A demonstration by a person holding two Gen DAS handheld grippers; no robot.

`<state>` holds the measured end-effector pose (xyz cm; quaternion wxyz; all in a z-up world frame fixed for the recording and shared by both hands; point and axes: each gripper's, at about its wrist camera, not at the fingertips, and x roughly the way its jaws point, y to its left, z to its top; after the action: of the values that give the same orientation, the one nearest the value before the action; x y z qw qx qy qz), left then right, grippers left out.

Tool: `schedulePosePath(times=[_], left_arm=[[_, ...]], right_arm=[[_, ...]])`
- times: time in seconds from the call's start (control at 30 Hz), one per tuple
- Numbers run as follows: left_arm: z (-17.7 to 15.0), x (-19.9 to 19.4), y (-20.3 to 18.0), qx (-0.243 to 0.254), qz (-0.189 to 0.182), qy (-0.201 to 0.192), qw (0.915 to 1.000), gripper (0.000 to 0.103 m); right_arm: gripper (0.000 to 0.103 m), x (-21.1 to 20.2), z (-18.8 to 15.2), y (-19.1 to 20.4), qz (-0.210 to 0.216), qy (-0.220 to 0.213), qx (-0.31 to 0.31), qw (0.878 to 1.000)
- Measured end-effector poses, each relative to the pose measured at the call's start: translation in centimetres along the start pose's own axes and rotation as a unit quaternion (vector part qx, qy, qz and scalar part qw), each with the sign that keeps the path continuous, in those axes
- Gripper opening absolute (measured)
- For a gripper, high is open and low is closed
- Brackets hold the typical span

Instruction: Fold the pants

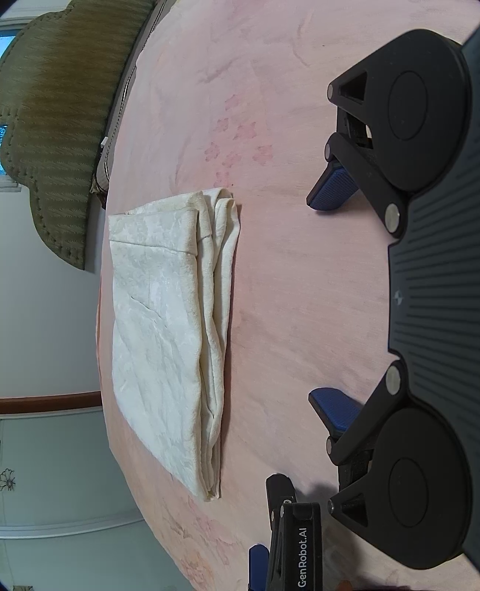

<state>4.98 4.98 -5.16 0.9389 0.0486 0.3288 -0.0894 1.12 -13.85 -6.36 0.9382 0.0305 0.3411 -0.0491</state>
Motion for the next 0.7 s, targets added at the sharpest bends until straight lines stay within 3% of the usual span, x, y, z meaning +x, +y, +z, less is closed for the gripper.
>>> schedulePosePath(times=[0.7], left_arm=[[-0.46,-0.53,-0.12,-0.001,0.001,-0.005,1.0,0.103]], right_arm=[[0.103,-0.24,-0.09,0.23,-0.002,0.001,0.0,1.0]])
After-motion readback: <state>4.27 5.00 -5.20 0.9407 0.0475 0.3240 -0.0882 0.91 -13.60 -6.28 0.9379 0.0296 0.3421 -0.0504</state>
